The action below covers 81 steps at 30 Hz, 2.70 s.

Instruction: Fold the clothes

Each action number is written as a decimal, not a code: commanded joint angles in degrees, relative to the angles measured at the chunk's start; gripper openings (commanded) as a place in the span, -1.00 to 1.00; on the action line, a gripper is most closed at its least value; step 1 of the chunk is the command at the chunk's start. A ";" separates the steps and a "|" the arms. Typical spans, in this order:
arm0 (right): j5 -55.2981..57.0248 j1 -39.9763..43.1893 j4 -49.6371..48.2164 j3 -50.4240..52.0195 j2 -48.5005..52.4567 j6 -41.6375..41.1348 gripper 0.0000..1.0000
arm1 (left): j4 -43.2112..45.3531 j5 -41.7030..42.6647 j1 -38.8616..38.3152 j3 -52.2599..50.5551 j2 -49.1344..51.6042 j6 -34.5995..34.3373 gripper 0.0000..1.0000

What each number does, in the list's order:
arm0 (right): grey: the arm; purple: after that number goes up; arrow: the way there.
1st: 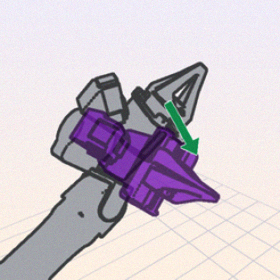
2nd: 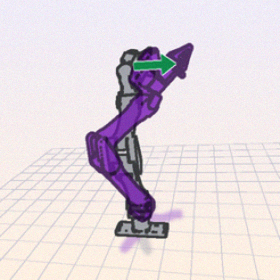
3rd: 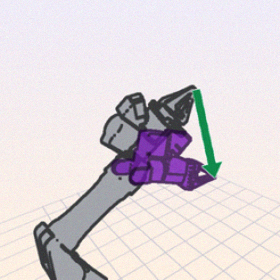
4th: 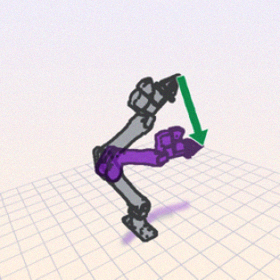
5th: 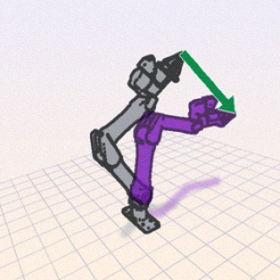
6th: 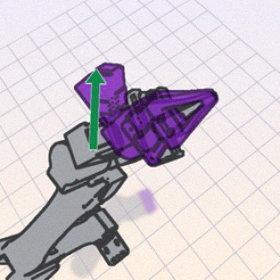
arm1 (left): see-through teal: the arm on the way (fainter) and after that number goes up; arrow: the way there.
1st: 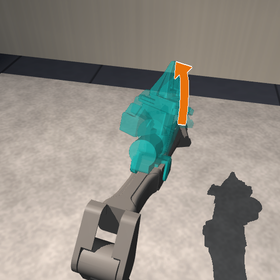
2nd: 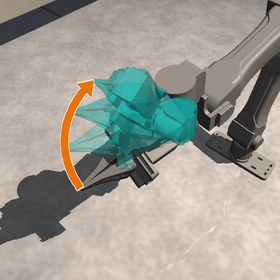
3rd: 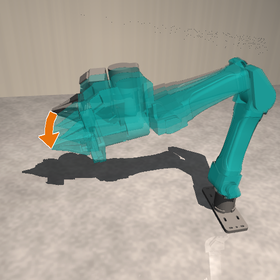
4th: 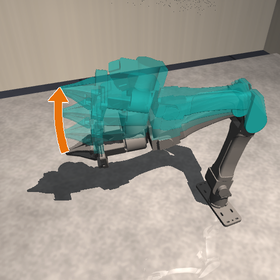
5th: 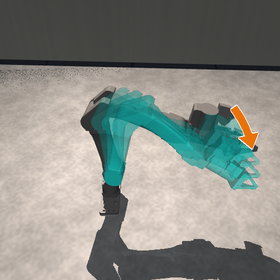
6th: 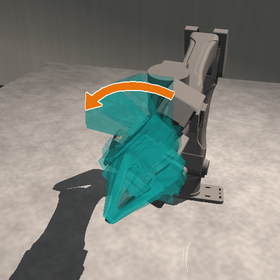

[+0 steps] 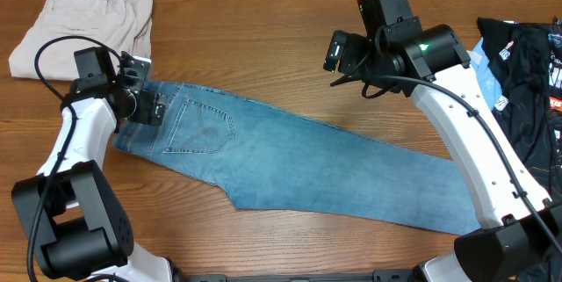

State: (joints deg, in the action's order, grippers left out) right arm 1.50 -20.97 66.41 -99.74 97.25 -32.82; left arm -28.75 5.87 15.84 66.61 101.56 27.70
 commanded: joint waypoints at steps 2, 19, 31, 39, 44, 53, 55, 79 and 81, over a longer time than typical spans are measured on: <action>0.33 0.20 -0.37 0.11 0.28 -0.24 1.00 | -0.02 3.19 2.23 1.09 1.79 3.15 1.00; 0.35 0.20 -0.35 0.11 0.26 -0.24 1.00 | -1.31 9.01 4.11 1.09 10.73 1.86 -0.06; 0.39 0.20 -0.33 0.11 0.28 -0.22 1.00 | 1.22 -5.29 4.13 1.11 10.82 -12.20 -0.92; 0.39 0.20 -0.28 0.11 0.28 -0.17 1.00 | 1.75 -22.10 6.56 1.11 10.80 -28.59 -0.92; 2.34 0.20 0.61 0.11 0.28 -0.02 1.00 | -0.20 -23.87 9.29 1.11 10.80 -39.65 -0.92; 6.60 0.22 3.98 0.17 0.28 -0.24 1.00 | -4.20 -27.04 13.40 1.11 10.80 -52.98 -0.92; 7.26 0.22 3.96 0.17 0.28 -0.26 1.00 | -4.44 -27.34 13.40 1.11 10.80 -53.00 -0.92; 13.84 16.48 7.02 1.92 0.50 0.66 0.99 | -7.78 -22.29 13.33 10.29 10.80 -38.64 0.98; 12.63 20.11 7.48 1.97 0.83 -1.75 1.00 | -11.54 -22.29 13.33 14.01 10.80 -41.20 1.00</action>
State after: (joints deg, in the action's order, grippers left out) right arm 13.96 -4.71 73.63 -98.21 97.36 -32.21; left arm -37.23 -18.15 29.30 75.42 111.68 -11.94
